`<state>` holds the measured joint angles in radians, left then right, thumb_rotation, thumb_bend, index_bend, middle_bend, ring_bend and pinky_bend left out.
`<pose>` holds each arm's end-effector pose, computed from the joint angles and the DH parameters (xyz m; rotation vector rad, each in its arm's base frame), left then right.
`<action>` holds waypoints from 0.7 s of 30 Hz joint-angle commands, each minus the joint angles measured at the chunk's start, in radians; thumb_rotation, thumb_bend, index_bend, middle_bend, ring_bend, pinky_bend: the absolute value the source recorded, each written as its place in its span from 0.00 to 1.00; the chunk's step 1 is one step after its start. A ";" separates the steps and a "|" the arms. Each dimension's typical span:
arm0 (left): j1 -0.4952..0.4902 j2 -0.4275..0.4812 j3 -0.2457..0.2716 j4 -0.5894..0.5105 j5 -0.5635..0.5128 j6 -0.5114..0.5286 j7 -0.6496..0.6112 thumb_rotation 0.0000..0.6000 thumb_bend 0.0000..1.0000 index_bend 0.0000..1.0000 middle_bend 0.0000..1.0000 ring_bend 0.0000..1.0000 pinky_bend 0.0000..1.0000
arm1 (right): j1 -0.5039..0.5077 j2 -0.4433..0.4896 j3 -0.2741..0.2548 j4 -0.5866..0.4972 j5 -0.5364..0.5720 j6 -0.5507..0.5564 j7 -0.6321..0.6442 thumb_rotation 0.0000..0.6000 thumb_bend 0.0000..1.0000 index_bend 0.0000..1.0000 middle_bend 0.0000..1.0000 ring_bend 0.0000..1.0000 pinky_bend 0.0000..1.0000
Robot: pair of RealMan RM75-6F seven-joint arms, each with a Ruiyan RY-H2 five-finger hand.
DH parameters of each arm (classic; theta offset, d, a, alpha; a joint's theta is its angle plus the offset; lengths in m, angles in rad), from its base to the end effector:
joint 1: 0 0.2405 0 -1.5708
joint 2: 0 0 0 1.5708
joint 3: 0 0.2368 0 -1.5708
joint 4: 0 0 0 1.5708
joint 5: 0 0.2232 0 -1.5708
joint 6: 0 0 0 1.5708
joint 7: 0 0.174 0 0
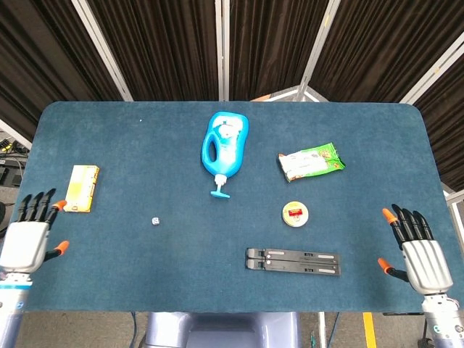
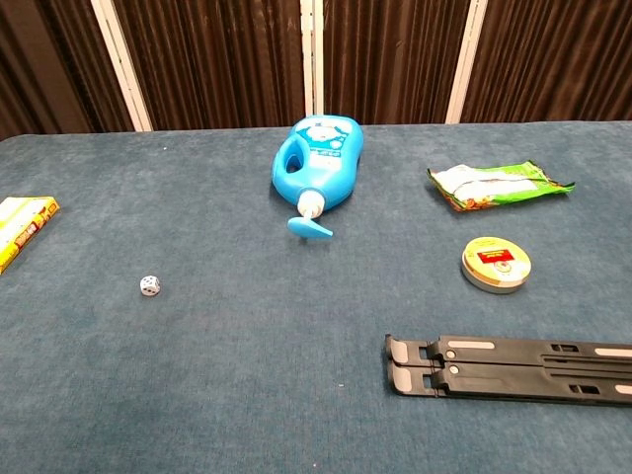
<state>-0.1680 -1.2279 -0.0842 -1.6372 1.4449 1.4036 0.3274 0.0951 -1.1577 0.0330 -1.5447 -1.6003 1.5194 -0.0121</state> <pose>-0.2712 0.2396 0.0977 -1.4909 -0.7650 -0.7723 -0.2900 -0.2097 0.1286 1.4760 -0.8115 0.9453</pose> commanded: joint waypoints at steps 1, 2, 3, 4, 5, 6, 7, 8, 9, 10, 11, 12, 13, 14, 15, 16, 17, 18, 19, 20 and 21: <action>-0.054 -0.023 -0.021 -0.029 -0.015 -0.062 0.077 1.00 0.26 0.33 0.00 0.00 0.00 | -0.002 0.002 -0.001 -0.002 0.000 0.001 0.002 1.00 0.08 0.05 0.00 0.00 0.00; -0.066 -0.037 -0.028 -0.044 -0.032 -0.075 0.111 1.00 0.28 0.35 0.00 0.00 0.00 | -0.002 0.003 -0.001 -0.002 0.003 -0.001 0.004 1.00 0.08 0.05 0.00 0.00 0.00; -0.074 -0.050 -0.034 -0.053 -0.044 -0.081 0.134 1.00 0.29 0.36 0.00 0.00 0.00 | -0.002 0.004 -0.001 -0.003 0.005 -0.003 0.006 1.00 0.08 0.05 0.00 0.00 0.00; -0.085 -0.071 -0.042 -0.062 -0.060 -0.087 0.167 1.00 0.30 0.37 0.00 0.00 0.00 | -0.002 0.006 0.000 -0.003 0.009 -0.005 0.008 1.00 0.08 0.05 0.00 0.00 0.00; -0.093 -0.088 -0.046 -0.066 -0.071 -0.093 0.190 1.00 0.30 0.37 0.00 0.00 0.00 | -0.002 0.007 0.000 -0.004 0.011 -0.006 0.010 1.00 0.08 0.05 0.00 0.00 0.00; -0.106 -0.112 -0.052 -0.069 -0.091 -0.104 0.227 1.00 0.30 0.38 0.00 0.00 0.00 | -0.003 0.007 0.000 -0.004 0.013 -0.007 0.014 1.00 0.08 0.05 0.00 0.00 0.00; -0.119 -0.138 -0.058 -0.069 -0.112 -0.115 0.262 1.00 0.30 0.38 0.00 0.00 0.00 | -0.003 0.009 0.000 -0.004 0.013 -0.007 0.018 1.00 0.08 0.05 0.00 0.00 0.00; -0.130 -0.162 -0.065 -0.068 -0.135 -0.121 0.294 1.00 0.30 0.38 0.00 0.00 0.00 | -0.003 0.010 0.000 -0.005 0.011 -0.006 0.020 1.00 0.08 0.05 0.00 0.00 0.00; -0.142 -0.186 -0.071 -0.067 -0.159 -0.130 0.326 1.00 0.30 0.38 0.00 0.00 0.00 | -0.004 0.012 -0.001 -0.006 0.009 -0.004 0.023 1.00 0.08 0.05 0.00 0.00 0.00; -0.151 -0.202 -0.077 -0.064 -0.177 -0.135 0.346 1.00 0.30 0.38 0.00 0.00 0.00 | -0.005 0.013 -0.001 -0.007 0.008 -0.003 0.025 1.00 0.08 0.05 0.00 0.00 0.00; -0.164 -0.230 -0.088 -0.059 -0.206 -0.142 0.376 1.00 0.30 0.39 0.00 0.00 0.00 | -0.005 0.014 -0.002 -0.008 0.007 -0.002 0.027 1.00 0.08 0.05 0.00 0.00 0.00; -0.178 -0.257 -0.100 -0.052 -0.240 -0.147 0.409 1.00 0.30 0.39 0.00 0.00 0.00 | -0.006 0.015 -0.002 -0.009 0.006 -0.001 0.029 1.00 0.08 0.05 0.00 0.00 0.00; -0.187 -0.275 -0.108 -0.047 -0.264 -0.149 0.433 1.00 0.30 0.40 0.00 0.00 0.00 | -0.006 0.016 -0.002 -0.009 0.006 0.000 0.030 1.00 0.08 0.05 0.00 0.00 0.00; -0.203 -0.304 -0.122 -0.039 -0.299 -0.152 0.466 1.00 0.30 0.40 0.00 0.00 0.00 | -0.006 0.017 -0.002 -0.010 0.005 0.000 0.031 1.00 0.08 0.05 0.00 0.00 0.00; -0.219 -0.332 -0.134 -0.028 -0.330 -0.155 0.495 1.00 0.30 0.40 0.00 0.00 0.00 | -0.006 0.018 -0.002 -0.011 0.005 0.000 0.033 1.00 0.08 0.05 0.00 0.00 0.00; -0.241 -0.365 -0.145 -0.012 -0.362 -0.162 0.533 1.00 0.30 0.40 0.00 0.00 0.00 | -0.006 0.019 -0.002 -0.012 0.005 0.000 0.036 1.00 0.08 0.05 0.00 0.00 0.00; -0.271 -0.414 -0.161 0.017 -0.405 -0.161 0.589 1.00 0.29 0.39 0.00 0.00 0.00 | -0.006 0.022 -0.003 -0.014 0.005 -0.002 0.040 1.00 0.08 0.05 0.00 0.00 0.00; -0.289 -0.446 -0.167 0.039 -0.427 -0.153 0.628 1.00 0.29 0.39 0.00 0.00 0.00 | -0.006 0.023 -0.002 -0.014 0.006 -0.003 0.041 1.00 0.08 0.05 0.00 0.00 0.00; -0.300 -0.468 -0.173 0.053 -0.443 -0.142 0.652 1.00 0.29 0.39 0.00 0.00 0.00 | -0.006 0.024 -0.002 -0.015 0.006 -0.003 0.042 1.00 0.08 0.05 0.00 0.00 0.00; -0.316 -0.494 -0.175 0.073 -0.460 -0.134 0.681 1.00 0.29 0.40 0.00 0.00 0.00 | -0.006 0.024 -0.002 -0.015 0.007 -0.003 0.045 1.00 0.08 0.05 0.00 0.00 0.00; -0.329 -0.513 -0.179 0.088 -0.475 -0.132 0.701 1.00 0.29 0.40 0.00 0.00 0.00 | -0.006 0.025 -0.003 -0.016 0.006 -0.003 0.048 1.00 0.08 0.05 0.00 0.00 0.00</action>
<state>-0.4426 -1.6690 -0.2344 -1.6048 1.0336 1.2618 0.9545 0.0889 -1.1335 0.0308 -1.5596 -1.5939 1.5165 0.0336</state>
